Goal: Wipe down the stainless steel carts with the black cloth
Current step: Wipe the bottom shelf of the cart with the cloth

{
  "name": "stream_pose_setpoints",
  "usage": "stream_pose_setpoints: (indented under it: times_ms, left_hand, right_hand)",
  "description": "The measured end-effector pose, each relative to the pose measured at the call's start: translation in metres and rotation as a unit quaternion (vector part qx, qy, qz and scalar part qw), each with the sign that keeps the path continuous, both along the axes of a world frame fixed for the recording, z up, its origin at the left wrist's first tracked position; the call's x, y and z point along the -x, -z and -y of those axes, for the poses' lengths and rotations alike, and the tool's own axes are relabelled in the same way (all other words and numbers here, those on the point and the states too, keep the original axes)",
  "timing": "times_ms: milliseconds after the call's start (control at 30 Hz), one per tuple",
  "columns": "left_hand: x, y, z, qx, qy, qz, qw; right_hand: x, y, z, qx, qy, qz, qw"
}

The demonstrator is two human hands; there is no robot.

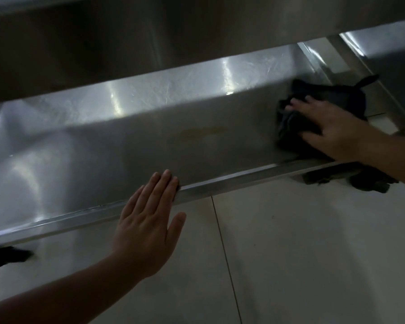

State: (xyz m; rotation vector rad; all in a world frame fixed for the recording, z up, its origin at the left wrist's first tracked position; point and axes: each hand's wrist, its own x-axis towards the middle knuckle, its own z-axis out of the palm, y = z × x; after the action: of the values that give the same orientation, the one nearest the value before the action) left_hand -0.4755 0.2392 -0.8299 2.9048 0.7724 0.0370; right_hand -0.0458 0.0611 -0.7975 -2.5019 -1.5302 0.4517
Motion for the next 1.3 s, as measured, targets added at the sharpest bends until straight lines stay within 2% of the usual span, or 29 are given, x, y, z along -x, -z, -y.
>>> stream_pose_setpoints:
  times_ms: [67,133,200,267,433,500,567,667,733,800,867,967,1000,1067,1167,1300]
  left_hand:
    - [-0.001,-0.002,0.0,0.0,0.002,-0.001,1.0]
    - [-0.001,-0.004,0.001,0.0,0.002,-0.005,1.0]
    - [-0.001,-0.004,0.002,-0.003,0.003,-0.007,1.0]
    - [0.0,-0.004,0.001,-0.007,0.003,-0.012,1.0]
    - [-0.002,-0.002,0.0,-0.006,0.003,-0.024,1.0]
    - [-0.001,-0.001,0.0,-0.007,0.003,-0.027,1.0]
    - [-0.001,-0.002,-0.002,-0.001,0.004,-0.032,0.999]
    - [0.0,-0.003,-0.002,0.007,0.006,-0.041,0.999]
    - [0.001,-0.005,-0.001,0.018,0.006,-0.045,0.999]
    - [0.001,-0.007,-0.002,0.028,0.005,-0.039,0.999]
    - [0.001,-0.009,-0.002,0.041,0.006,-0.032,0.999]
    - [0.001,-0.009,-0.001,0.049,0.005,-0.021,0.999]
    - [0.001,-0.008,-0.001,0.052,0.006,-0.019,0.998]
    - [0.001,-0.008,-0.001,0.056,0.006,-0.018,0.998]
    - [0.0,-0.007,-0.002,0.054,0.004,-0.023,0.998]
    - [0.0,-0.006,-0.002,0.058,0.006,-0.029,0.998]
  right_hand:
    - [-0.03,-0.002,-0.021,-0.001,0.154,0.036,0.987]
    - [-0.053,-0.003,-0.049,0.01,0.265,0.041,0.963]
    - [-0.059,-0.003,-0.078,0.023,0.327,0.024,0.945]
    - [-0.054,0.001,-0.1,0.033,0.343,0.012,0.939]
    - [-0.007,-0.002,-0.143,0.013,0.21,0.0,0.978]
    - [0.036,-0.006,-0.165,0.01,0.165,-0.018,0.986]
    - [0.094,-0.005,-0.178,0.005,0.075,-0.002,0.997]
    - [0.168,0.007,-0.163,-0.017,-0.108,0.022,0.994]
    - [0.17,0.009,-0.138,-0.022,-0.159,0.014,0.987]
    - [0.138,0.006,-0.114,-0.019,-0.109,0.018,0.994]
    - [0.086,0.004,-0.081,-0.014,0.04,0.03,0.999]
    - [0.032,0.002,-0.025,0.016,0.279,0.043,0.959]
    - [0.031,0.003,-0.017,0.027,0.334,0.052,0.941]
    - [0.048,0.008,-0.02,0.037,0.375,0.065,0.924]
    - [0.101,0.004,-0.056,0.022,0.325,0.051,0.944]
    - [0.194,0.005,-0.108,-0.001,0.052,0.046,0.998]
